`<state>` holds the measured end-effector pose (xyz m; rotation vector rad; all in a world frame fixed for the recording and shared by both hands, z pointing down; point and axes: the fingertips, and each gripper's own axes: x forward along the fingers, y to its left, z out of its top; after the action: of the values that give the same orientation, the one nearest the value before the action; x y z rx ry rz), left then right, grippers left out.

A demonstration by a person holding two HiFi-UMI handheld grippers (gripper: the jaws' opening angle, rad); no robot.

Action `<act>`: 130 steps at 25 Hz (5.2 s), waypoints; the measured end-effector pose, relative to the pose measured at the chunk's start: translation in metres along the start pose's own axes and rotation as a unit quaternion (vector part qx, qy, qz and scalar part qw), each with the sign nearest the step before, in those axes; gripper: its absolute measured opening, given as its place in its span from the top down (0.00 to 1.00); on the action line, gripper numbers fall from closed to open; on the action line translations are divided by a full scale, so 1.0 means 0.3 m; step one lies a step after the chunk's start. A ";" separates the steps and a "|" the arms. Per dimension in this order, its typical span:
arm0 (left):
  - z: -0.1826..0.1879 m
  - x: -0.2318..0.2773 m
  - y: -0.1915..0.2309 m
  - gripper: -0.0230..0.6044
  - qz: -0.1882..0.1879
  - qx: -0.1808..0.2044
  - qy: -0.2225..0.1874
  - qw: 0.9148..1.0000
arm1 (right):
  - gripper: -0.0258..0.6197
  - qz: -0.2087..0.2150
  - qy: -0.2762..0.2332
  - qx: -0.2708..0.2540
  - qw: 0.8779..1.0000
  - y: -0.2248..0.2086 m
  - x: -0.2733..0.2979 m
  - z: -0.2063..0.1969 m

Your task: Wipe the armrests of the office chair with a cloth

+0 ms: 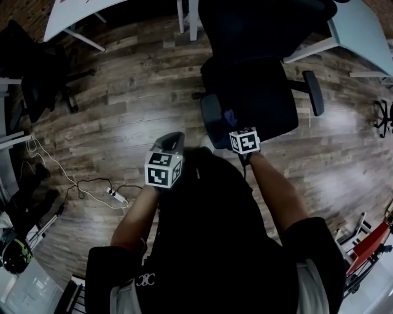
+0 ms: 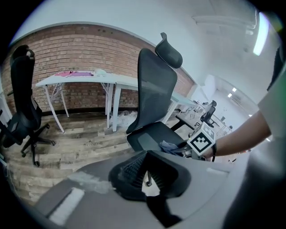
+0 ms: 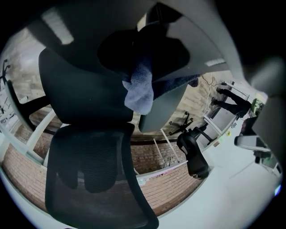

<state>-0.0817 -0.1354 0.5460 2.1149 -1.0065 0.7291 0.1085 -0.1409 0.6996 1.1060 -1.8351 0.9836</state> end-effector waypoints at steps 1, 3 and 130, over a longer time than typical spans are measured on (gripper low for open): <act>0.002 0.002 -0.013 0.96 -0.001 0.001 0.000 1.000 | 0.83 0.002 -0.001 0.003 1.000 0.003 -0.015 -0.031; -0.001 0.005 -0.034 0.96 -0.003 0.002 0.001 1.000 | 0.83 0.012 -0.001 0.008 1.000 0.023 -0.056 -0.089; -0.167 0.142 0.063 0.96 0.097 -0.025 0.128 0.987 | 0.85 0.266 0.021 -0.274 0.924 0.057 0.438 0.074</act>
<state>-0.0836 -0.1250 0.6136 1.8393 -1.0847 1.0315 0.0444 -0.1981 0.8028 0.2466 -2.2366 0.6879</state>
